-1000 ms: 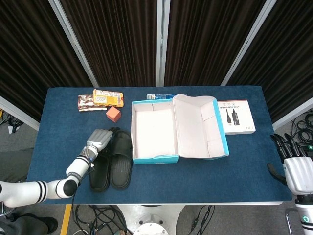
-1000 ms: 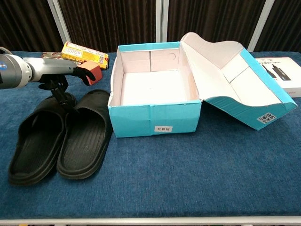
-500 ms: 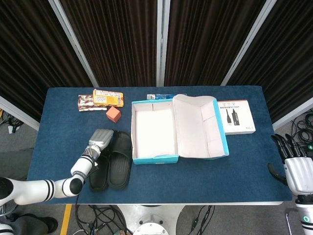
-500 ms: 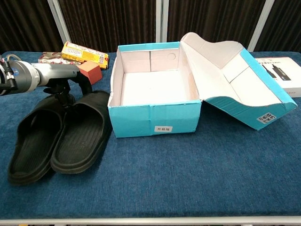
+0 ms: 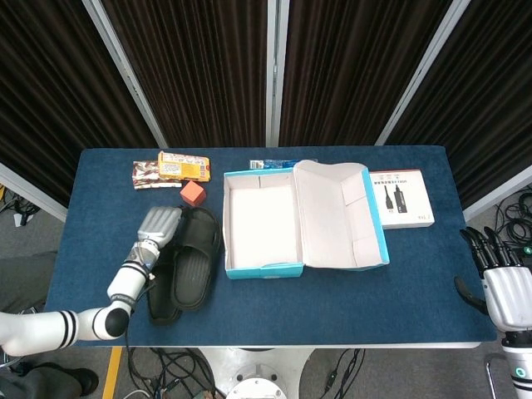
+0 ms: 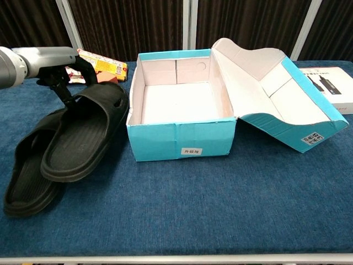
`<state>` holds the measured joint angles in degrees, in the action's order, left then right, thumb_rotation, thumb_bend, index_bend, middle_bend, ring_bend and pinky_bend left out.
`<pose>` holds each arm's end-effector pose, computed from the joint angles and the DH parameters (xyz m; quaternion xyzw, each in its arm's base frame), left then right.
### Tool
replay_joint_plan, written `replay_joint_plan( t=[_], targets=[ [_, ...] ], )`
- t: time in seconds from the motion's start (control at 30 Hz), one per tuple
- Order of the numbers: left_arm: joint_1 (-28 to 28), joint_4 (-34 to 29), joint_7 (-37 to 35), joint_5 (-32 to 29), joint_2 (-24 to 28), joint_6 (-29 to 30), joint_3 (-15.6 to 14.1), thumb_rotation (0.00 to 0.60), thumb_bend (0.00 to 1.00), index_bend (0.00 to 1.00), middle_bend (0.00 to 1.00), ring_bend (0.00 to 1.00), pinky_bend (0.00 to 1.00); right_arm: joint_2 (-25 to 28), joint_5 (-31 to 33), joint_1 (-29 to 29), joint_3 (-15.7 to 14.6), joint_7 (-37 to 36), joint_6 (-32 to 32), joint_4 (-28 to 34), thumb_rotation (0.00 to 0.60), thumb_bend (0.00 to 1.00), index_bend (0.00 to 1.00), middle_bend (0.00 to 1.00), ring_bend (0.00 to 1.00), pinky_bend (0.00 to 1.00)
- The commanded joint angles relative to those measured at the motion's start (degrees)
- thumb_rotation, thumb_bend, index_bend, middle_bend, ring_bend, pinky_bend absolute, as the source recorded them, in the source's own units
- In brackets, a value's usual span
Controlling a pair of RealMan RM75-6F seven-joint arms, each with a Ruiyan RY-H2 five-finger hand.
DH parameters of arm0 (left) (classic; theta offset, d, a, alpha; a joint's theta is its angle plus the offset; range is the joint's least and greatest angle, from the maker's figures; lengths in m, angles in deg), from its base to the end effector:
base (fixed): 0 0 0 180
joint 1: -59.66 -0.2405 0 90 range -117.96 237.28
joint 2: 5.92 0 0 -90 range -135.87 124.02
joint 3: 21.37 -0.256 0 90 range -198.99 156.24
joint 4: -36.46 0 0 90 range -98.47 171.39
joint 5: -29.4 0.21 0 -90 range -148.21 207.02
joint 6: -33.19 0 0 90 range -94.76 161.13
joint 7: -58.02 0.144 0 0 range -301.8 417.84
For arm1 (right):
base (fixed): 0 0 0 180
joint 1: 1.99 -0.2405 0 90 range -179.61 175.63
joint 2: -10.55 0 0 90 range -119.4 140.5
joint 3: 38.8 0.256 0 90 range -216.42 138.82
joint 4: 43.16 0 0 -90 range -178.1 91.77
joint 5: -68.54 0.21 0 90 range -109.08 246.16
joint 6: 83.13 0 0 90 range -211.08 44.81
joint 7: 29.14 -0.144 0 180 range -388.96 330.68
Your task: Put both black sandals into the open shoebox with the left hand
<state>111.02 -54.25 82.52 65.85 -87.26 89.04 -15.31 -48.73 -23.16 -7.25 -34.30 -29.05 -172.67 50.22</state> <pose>-0.1625 0.3654 0.0133 -0.6990 -0.4649 -0.2878 0.4609 -0.2912 -0.1875 0.1920 0.6164 -0.3110 0.4215 0.5879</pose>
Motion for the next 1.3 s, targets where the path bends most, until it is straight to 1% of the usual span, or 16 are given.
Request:
replay_joint_plan(
  t=[0.03,0.33,0.4,0.47,0.53,0.67,0.77,0.9,0.93,1.0,1.07,1.17,1.3],
  targets=[
    [-0.41,-2.67,3.23,-0.03,1.82,3.55,0.36,0.6,0.09,0.52,0.62,0.82,0.91,0.01,-0.07,0.05,0.0,-0.02,-0.13,-0.01,0.6,0.23,0.08,0.1,0.04,0.19],
    [-1.89,-5.99,6.01,1.49,5.21,8.74,1.48,0.6,0.09,0.51,0.61,0.81,0.91,-0.06,-0.4,-0.05,-0.01,-0.07,-0.25,-0.09,0.6,0.23,0.08,0.1,0.04,0.19],
    [-2.5,-6.5,5.46,1.94,6.47,9.42,2.14,0.6,0.09,0.51,0.61,0.81,0.91,0.02,-0.45,-0.02,0.0,0.02,-0.36,-0.02,0.6,0.23,0.08,0.1,0.04,0.19],
    [-3.31,-6.95,3.25,2.58,8.1,9.21,3.29,0.6,0.09,0.51,0.61,0.81,0.91,0.1,-0.52,0.0,0.01,0.16,-0.45,0.1,0.6,0.23,0.08,0.1,0.04,0.19],
    [-4.28,-7.38,-0.61,3.15,9.67,8.01,4.76,0.6,0.09,0.51,0.61,0.81,0.91,0.15,-0.56,0.0,0.0,0.34,-0.48,0.23,0.6,0.23,0.08,0.1,0.04,0.19],
    [-6.62,-7.69,-13.39,5.86,13.13,2.57,9.0,0.6,0.09,0.51,0.62,0.8,0.91,0.32,-0.62,-0.08,0.07,0.85,-0.45,0.68,0.6,0.23,0.08,0.1,0.04,0.19],
    [-8.47,-6.68,-23.44,9.68,13.16,0.99,12.14,0.6,0.09,0.51,0.63,0.78,0.91,0.52,-0.69,-0.13,0.15,1.26,-0.5,1.07,0.6,0.23,0.08,0.1,0.04,0.19],
    [-10.23,-5.59,-37.17,14.32,11.32,-1.88,15.51,0.6,0.09,0.52,0.62,0.69,0.92,0.91,-0.88,-0.15,0.28,1.99,-0.72,1.68,0.6,0.23,0.08,0.1,0.04,0.19],
    [-10.56,-5.17,-41.08,15.48,10.61,-2.82,16.42,0.6,0.09,0.52,0.62,0.68,0.92,1.06,-0.94,-0.12,0.35,2.24,-0.88,1.89,0.6,0.23,0.08,0.1,0.04,0.19],
    [-10.73,-4.21,-45.9,17.13,9.33,-4.21,17.39,0.6,0.09,0.52,0.62,0.68,0.92,1.34,-0.95,-0.06,0.52,2.68,-1.19,2.22,0.6,0.23,0.08,0.1,0.04,0.19],
    [-10.36,-2.68,-49.9,18.97,7.45,-5.3,18.21,0.6,0.09,0.52,0.62,0.67,0.92,1.68,-0.88,0.0,0.77,3.27,-1.54,2.67,0.6,0.23,0.08,0.1,0.04,0.19],
    [-9.34,-0.02,-54.32,20.16,3.72,-5.88,19.4,0.6,0.09,0.52,0.62,0.66,0.92,2.08,-0.88,0.0,0.94,3.97,-1.68,3.29,0.6,0.23,0.08,0.1,0.04,0.19],
    [-7.11,3.87,-57.54,21.06,-0.87,-7.15,20.39,0.6,0.09,0.52,0.62,0.65,0.92,2.37,-0.97,-0.06,0.85,4.36,-1.41,3.83,0.6,0.23,0.08,0.1,0.04,0.19]
  ],
)
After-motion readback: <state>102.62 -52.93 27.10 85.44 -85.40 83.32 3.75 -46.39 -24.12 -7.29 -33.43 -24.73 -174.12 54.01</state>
